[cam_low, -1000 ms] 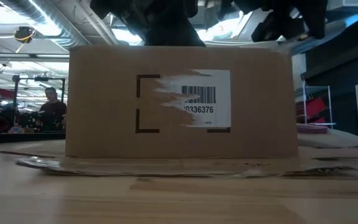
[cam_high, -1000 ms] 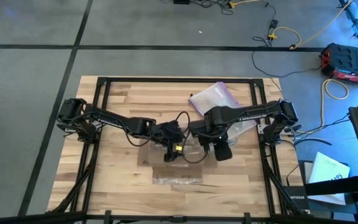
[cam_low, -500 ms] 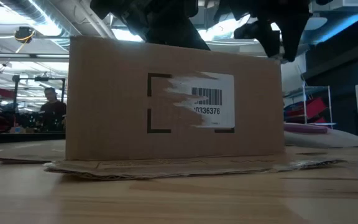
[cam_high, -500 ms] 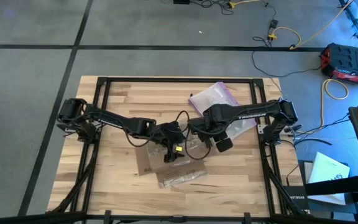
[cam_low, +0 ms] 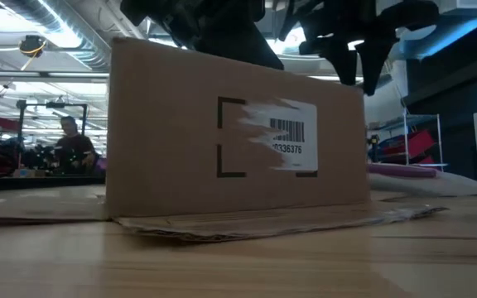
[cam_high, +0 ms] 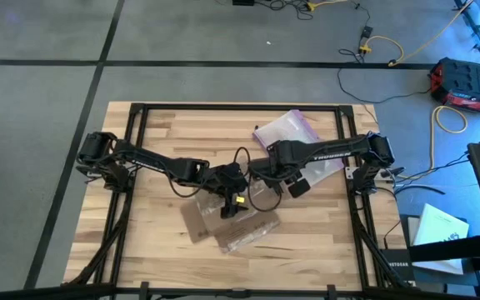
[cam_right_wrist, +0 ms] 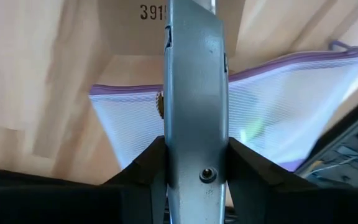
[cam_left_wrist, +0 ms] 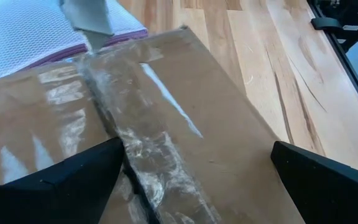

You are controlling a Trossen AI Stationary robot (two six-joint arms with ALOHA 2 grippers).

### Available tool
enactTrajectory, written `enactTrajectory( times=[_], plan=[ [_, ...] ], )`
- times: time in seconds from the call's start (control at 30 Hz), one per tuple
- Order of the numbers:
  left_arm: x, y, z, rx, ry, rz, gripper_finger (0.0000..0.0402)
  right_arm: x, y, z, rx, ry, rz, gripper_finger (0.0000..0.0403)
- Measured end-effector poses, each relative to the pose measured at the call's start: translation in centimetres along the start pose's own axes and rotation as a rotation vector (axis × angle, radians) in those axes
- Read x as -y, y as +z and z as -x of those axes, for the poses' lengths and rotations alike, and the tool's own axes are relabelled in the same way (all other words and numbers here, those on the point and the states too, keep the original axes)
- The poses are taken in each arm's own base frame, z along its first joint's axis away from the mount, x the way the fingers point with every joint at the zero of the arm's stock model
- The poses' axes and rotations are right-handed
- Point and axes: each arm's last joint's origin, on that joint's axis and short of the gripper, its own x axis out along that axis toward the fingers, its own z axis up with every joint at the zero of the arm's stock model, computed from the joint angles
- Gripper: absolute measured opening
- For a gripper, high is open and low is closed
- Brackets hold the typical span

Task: Unpack boxes
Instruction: Break down the cardboard box using a cutter until it is fully flat

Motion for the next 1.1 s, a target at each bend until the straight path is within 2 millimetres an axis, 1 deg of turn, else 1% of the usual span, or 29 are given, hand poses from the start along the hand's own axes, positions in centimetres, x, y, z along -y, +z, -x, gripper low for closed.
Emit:
enactTrajectory(
  times=[0.2,0.5,0.63,0.73,0.93,1.03,1.1],
  plan=[
    [-0.1,-0.2,-0.5,-0.001,0.008,0.021,0.0400,0.4,0.2,0.5,0.018,-0.059,0.006,0.0112],
    [0.2,-0.4,-0.9,-0.002,-0.005,0.039,0.0400,1.0,1.7,0.7,0.168,-0.123,-0.052,0.0112],
    [0.2,-0.4,-0.9,-0.001,-0.006,0.037,0.0400,1.1,1.7,0.8,0.164,-0.150,-0.056,0.0112],
    [0.3,-0.1,-1.0,0.017,-0.014,0.033,0.0400,1.5,1.9,1.0,0.178,-0.219,-0.085,0.0112],
    [0.3,-0.2,-1.0,0.015,-0.012,0.039,0.0400,1.5,1.5,0.9,0.125,-0.238,-0.077,0.0112],
    [0.5,-0.2,-1.0,0.012,-0.016,0.039,0.0400,1.1,0.2,1.0,0.019,-0.224,-0.069,0.0112],
    [0.6,-0.2,-1.0,0.013,-0.015,0.034,0.0400,0.9,-1.2,1.2,-0.030,-0.149,-0.119,0.0112]
  ],
)
